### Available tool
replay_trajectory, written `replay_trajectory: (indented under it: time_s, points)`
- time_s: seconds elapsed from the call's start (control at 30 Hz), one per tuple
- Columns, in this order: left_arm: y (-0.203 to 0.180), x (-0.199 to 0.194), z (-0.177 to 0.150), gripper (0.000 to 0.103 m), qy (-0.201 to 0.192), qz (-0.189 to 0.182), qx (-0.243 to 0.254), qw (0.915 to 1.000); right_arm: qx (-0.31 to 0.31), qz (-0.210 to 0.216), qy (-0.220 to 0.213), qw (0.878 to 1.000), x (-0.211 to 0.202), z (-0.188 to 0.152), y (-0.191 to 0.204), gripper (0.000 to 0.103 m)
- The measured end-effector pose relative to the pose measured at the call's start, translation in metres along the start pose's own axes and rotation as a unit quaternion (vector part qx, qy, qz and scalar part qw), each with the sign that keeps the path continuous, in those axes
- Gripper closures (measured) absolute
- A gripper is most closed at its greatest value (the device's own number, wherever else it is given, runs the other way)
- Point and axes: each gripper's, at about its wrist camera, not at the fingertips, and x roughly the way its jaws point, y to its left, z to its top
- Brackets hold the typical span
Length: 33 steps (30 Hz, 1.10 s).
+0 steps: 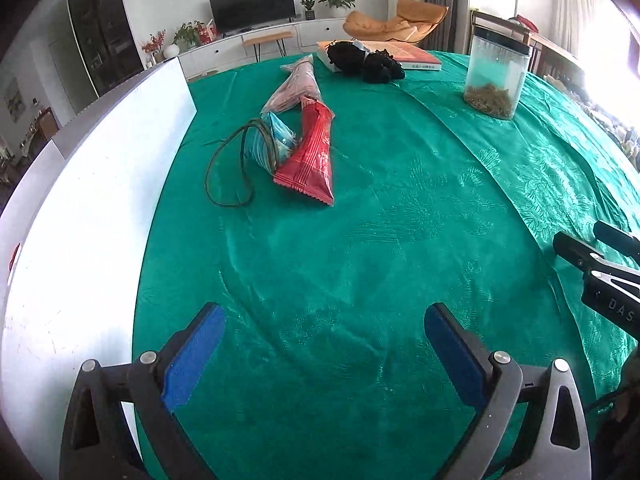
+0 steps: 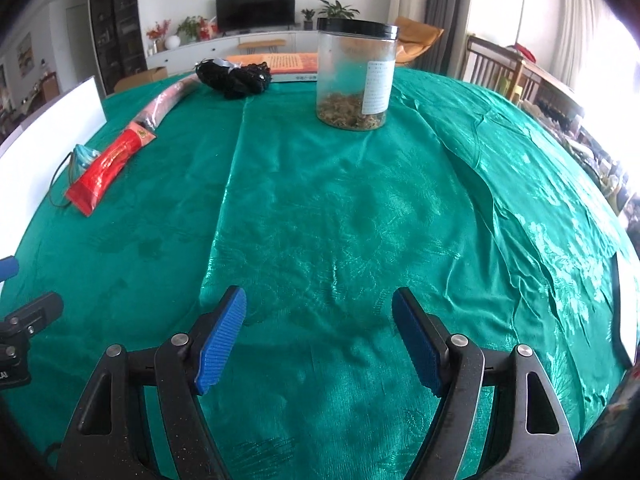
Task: Organize soft objects
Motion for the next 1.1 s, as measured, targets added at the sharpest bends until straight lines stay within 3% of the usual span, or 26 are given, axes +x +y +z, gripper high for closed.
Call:
replay_trajectory:
  time_s: [0.37,0.57,0.7,0.83,0.9,0.97,1.0,1.1]
  points:
    - [0.010,0.011,0.001,0.004,0.005,0.013,-0.001,0.9999,0.012,0.004,0.008,1.000,0.002,-0.003,-0.003,0.025]
    - [0.035,0.013,-0.011,0.000,0.000,-0.022,-0.044,0.9988,0.013,0.019,0.014,1.000,0.004,-0.001,0.000,0.025]
    - [0.035,0.011,-0.013,0.000,-0.005,-0.020,-0.046,0.9987,0.008,0.092,0.018,0.996,0.006,0.032,0.030,0.025]
    - [0.036,0.012,-0.015,0.000,-0.006,-0.021,-0.048,0.9986,-0.012,0.192,0.041,0.980,0.025,0.088,0.088,0.026]
    - [0.035,0.011,-0.015,0.000,-0.006,-0.021,-0.048,0.9986,-0.014,0.212,0.057,0.976,0.044,0.109,0.114,0.028]
    - [0.035,0.011,-0.015,0.000,-0.006,-0.021,-0.047,0.9986,-0.013,0.223,0.080,0.971,0.066,0.119,0.133,0.048]
    - [0.035,0.011,-0.016,0.000,-0.006,-0.022,-0.047,0.9986,-0.005,0.237,0.098,0.967,0.077,0.121,0.140,0.052]
    - [0.035,0.011,-0.016,0.000,-0.006,-0.022,-0.047,0.9986,0.014,0.268,0.114,0.956,0.088,0.118,0.147,0.050]
